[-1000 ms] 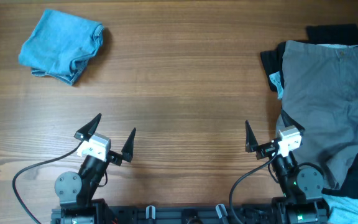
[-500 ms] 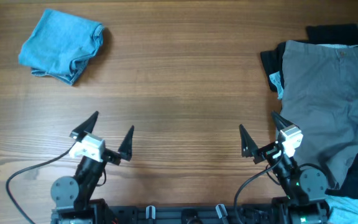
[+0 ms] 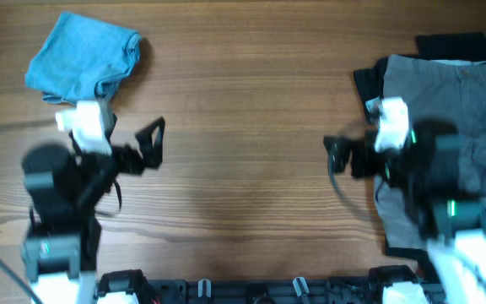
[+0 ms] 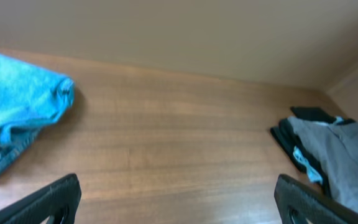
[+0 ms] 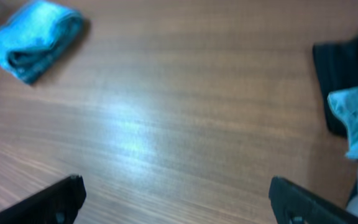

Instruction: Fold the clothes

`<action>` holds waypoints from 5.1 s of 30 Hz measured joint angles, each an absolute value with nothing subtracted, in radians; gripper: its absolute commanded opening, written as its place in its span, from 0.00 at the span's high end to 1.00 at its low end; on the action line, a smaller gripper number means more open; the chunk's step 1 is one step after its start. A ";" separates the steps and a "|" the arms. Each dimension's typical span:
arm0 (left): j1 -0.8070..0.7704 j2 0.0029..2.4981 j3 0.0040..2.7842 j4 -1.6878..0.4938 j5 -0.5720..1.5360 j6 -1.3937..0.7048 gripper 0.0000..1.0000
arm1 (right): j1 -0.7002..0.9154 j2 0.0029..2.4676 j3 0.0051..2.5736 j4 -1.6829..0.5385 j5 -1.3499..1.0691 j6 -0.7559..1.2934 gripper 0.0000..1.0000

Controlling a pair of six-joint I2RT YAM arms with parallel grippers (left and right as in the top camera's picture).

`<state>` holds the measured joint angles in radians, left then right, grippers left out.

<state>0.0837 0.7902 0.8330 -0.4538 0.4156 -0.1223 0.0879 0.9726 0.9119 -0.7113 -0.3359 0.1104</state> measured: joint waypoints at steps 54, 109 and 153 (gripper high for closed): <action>0.083 1.220 1.217 -0.779 0.575 -0.134 0.00 | -0.269 1.879 1.615 -0.647 -0.022 0.112 0.96; -0.174 1.793 1.320 -0.320 0.239 -0.141 0.53 | 0.084 1.443 1.639 -1.090 -0.289 0.310 0.10; -0.075 2.107 1.365 -0.394 0.277 0.020 0.96 | 0.084 1.470 1.639 -1.190 -0.224 0.310 0.13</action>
<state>-0.0753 2.1075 1.3647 -0.3939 0.2771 0.0204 0.0841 1.4696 1.6394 -1.1900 -0.2237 0.3103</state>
